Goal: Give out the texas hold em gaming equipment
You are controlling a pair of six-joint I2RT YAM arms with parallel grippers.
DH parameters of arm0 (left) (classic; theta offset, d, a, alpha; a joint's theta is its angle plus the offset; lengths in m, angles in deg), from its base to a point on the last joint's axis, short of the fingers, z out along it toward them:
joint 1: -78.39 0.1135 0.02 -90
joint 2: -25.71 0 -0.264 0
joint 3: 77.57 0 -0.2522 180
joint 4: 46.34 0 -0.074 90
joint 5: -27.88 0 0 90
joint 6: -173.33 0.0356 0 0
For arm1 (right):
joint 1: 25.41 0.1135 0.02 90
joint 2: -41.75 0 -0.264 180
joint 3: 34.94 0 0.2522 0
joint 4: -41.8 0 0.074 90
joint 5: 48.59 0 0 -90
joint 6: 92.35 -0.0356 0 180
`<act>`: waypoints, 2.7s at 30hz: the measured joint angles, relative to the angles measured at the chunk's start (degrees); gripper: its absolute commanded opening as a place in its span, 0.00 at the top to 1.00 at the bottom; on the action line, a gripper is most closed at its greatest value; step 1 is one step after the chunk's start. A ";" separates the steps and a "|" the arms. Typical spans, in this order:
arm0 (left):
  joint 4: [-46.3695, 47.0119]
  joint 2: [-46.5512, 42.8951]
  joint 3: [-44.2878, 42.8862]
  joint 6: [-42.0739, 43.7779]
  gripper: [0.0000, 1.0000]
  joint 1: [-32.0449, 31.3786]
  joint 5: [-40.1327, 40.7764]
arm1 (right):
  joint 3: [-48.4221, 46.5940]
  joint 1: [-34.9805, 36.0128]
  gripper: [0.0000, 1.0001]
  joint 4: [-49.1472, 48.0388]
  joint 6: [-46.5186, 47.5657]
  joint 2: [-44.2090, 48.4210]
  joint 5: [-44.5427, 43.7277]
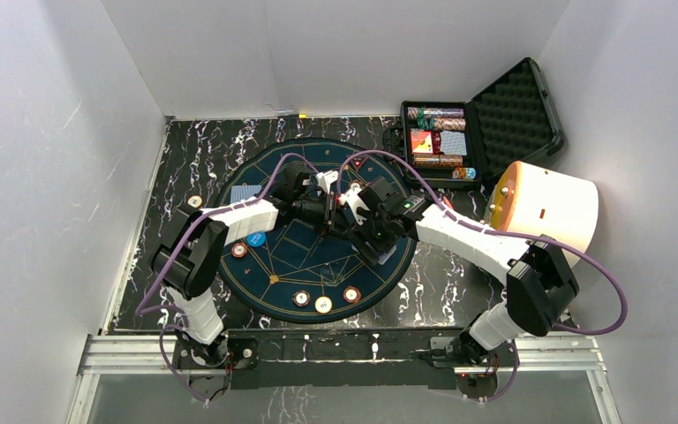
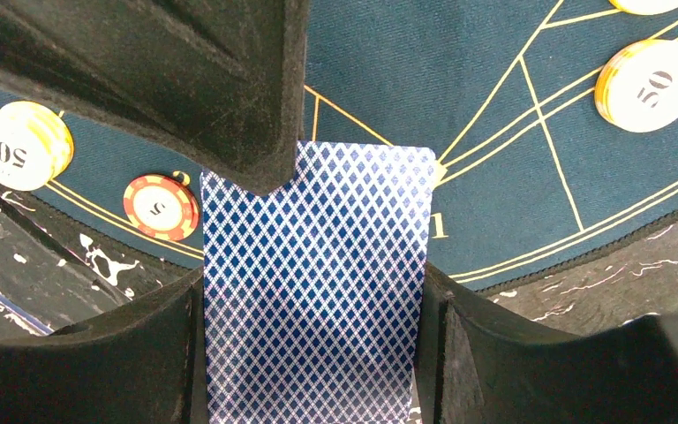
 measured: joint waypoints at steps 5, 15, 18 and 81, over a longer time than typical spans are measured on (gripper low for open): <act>-0.63 -0.13 -0.74 0.24 0.95 0.26 -0.04 | 0.02 0.22 0.72 -0.26 -0.02 0.00 -0.39; -0.85 -0.39 -0.76 0.24 0.97 1.31 -0.33 | 0.02 0.31 0.73 -0.98 -0.02 0.00 -0.81; -1.27 -0.61 -0.81 0.39 1.00 1.79 -0.61 | 0.02 0.33 0.73 -1.05 0.00 0.00 -0.83; -3.56 -2.64 -1.73 1.79 1.00 2.29 -1.77 | 8.41 0.66 0.75 -10.82 0.39 5.22 -3.48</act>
